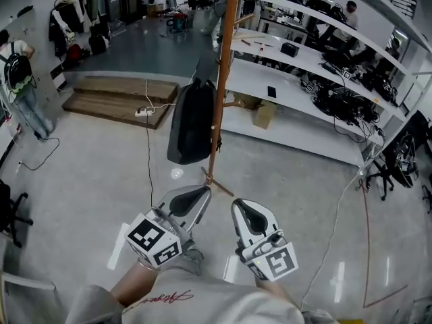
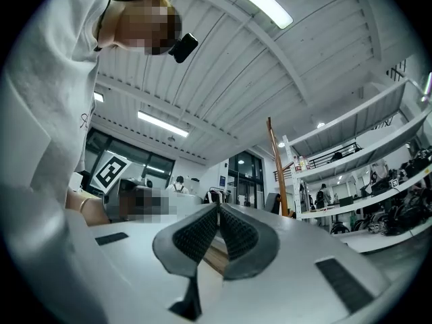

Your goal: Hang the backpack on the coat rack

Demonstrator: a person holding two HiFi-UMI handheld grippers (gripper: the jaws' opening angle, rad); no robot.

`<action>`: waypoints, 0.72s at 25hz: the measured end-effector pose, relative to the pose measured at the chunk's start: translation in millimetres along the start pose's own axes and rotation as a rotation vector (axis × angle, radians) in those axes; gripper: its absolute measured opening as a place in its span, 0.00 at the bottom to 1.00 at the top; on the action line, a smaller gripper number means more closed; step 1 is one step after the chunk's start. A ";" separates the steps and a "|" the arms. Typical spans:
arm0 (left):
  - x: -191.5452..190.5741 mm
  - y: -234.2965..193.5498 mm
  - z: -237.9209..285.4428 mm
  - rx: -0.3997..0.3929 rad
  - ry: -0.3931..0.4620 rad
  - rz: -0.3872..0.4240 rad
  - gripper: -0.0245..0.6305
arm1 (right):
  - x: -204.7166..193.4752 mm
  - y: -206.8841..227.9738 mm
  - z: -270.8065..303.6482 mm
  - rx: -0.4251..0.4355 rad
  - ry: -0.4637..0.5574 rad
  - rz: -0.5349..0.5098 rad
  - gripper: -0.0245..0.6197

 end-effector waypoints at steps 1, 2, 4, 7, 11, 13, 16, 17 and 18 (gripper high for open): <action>1.3 5.4 -3.1 0.003 -0.001 -0.001 0.06 | 3.7 -2.6 -2.2 0.000 0.002 -0.001 0.07; 2.2 10.0 -6.1 0.005 -0.004 0.000 0.06 | 7.4 -5.4 -4.0 0.000 0.004 -0.001 0.07; 3.3 16.6 -10.9 0.009 -0.012 0.004 0.06 | 14.2 -10.6 -6.1 0.004 0.011 -0.003 0.07; 5.9 23.0 -15.6 0.011 -0.016 0.011 0.06 | 22.6 -16.9 -6.7 0.014 0.026 -0.023 0.07; 6.5 30.5 -27.3 -0.004 -0.025 0.021 0.06 | 22.0 -31.2 -4.8 0.018 0.023 -0.024 0.07; 7.1 31.6 -35.3 -0.005 -0.031 0.035 0.06 | 19.8 -41.3 -1.9 0.019 0.015 -0.020 0.07; 7.4 29.8 -43.7 0.001 -0.033 0.046 0.06 | 19.0 -52.4 -0.2 0.021 0.005 -0.022 0.07; 7.3 28.6 -45.5 -0.001 -0.031 0.042 0.06 | 18.6 -54.6 0.0 0.021 0.003 -0.024 0.07; 7.5 27.5 -47.0 -0.002 -0.029 0.038 0.07 | 17.9 -56.2 0.1 0.021 0.000 -0.026 0.07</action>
Point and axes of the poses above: the fingertips, and each gripper's own axes: z forward along the fingers, y to its right, x out of its top, the point moved 5 cm from there along -z, backward along the fingers, and after that the axes turned 14 degrees about y, right-handed, at the moved point
